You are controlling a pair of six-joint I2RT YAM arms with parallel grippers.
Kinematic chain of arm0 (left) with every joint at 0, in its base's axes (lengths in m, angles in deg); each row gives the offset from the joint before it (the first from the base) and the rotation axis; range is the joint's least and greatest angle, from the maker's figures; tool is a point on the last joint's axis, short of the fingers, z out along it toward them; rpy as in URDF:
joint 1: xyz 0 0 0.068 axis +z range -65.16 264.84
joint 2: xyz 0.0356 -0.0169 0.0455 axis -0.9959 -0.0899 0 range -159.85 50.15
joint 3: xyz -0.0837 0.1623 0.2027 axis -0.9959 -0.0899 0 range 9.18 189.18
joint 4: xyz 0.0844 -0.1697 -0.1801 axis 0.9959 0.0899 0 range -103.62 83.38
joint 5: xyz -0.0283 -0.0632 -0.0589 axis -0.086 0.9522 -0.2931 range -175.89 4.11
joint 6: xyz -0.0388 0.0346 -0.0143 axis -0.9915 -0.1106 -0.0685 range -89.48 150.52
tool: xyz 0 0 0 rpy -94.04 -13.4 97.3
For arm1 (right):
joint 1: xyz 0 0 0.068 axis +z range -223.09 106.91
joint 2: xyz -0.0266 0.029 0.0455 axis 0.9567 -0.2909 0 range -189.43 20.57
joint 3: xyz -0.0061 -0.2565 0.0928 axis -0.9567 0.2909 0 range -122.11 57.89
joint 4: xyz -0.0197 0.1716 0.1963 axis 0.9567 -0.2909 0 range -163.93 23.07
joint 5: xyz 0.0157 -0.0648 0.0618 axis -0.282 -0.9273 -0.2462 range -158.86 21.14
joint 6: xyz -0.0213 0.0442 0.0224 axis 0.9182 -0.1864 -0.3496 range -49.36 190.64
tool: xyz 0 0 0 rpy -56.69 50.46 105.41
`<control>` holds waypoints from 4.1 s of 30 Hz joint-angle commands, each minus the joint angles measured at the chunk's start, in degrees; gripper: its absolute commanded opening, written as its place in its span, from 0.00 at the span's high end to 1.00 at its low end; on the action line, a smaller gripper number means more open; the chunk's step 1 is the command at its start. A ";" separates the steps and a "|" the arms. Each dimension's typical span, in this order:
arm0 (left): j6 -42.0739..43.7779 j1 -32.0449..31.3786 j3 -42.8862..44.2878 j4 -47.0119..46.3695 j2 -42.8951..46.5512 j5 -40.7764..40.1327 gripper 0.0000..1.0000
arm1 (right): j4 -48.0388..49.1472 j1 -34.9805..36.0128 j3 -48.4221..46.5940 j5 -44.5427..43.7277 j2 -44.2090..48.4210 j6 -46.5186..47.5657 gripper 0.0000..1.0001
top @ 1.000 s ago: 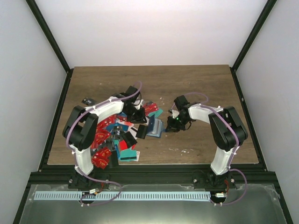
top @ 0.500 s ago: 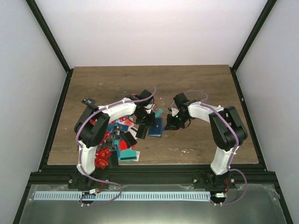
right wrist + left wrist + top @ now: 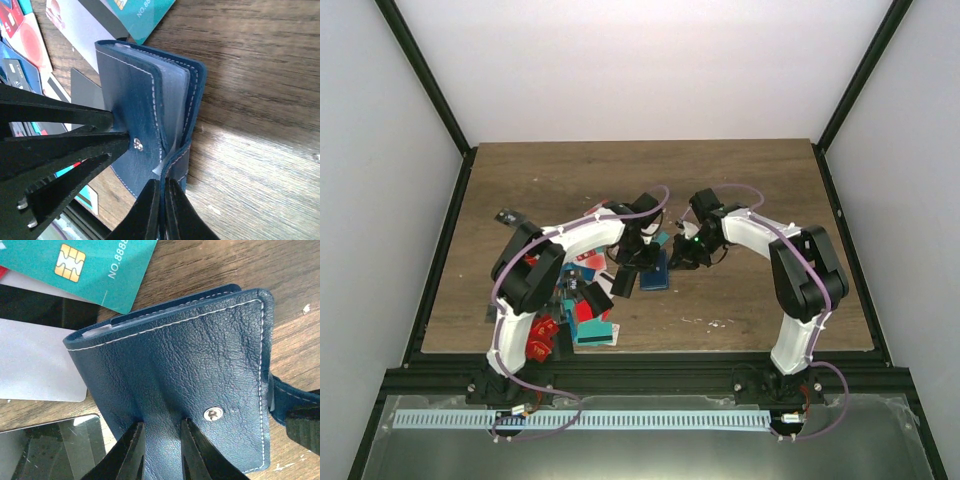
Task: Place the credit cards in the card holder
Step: Close the card holder at the center of the board.
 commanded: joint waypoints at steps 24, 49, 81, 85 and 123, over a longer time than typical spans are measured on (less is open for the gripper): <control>3.35 -0.89 0.74 1.32 -3.25 0.01 0.77 | 6.72 -0.15 0.12 9.58 -4.63 -4.45 0.89; 4.64 -0.84 -2.11 -3.01 -2.48 6.25 0.79 | 7.49 1.53 -0.57 6.67 -9.26 -6.26 0.99; 2.69 6.96 -11.46 -12.88 3.29 10.62 0.79 | -6.02 4.69 -3.03 -1.82 -15.30 -2.29 0.99; 3.01 6.96 -13.38 -15.12 2.11 11.91 0.80 | -7.13 6.10 -3.82 -3.38 -16.79 -3.19 0.99; 0.35 4.23 -11.73 -14.94 1.11 5.07 0.83 | -21.18 7.32 -14.20 -8.58 -10.87 1.32 0.99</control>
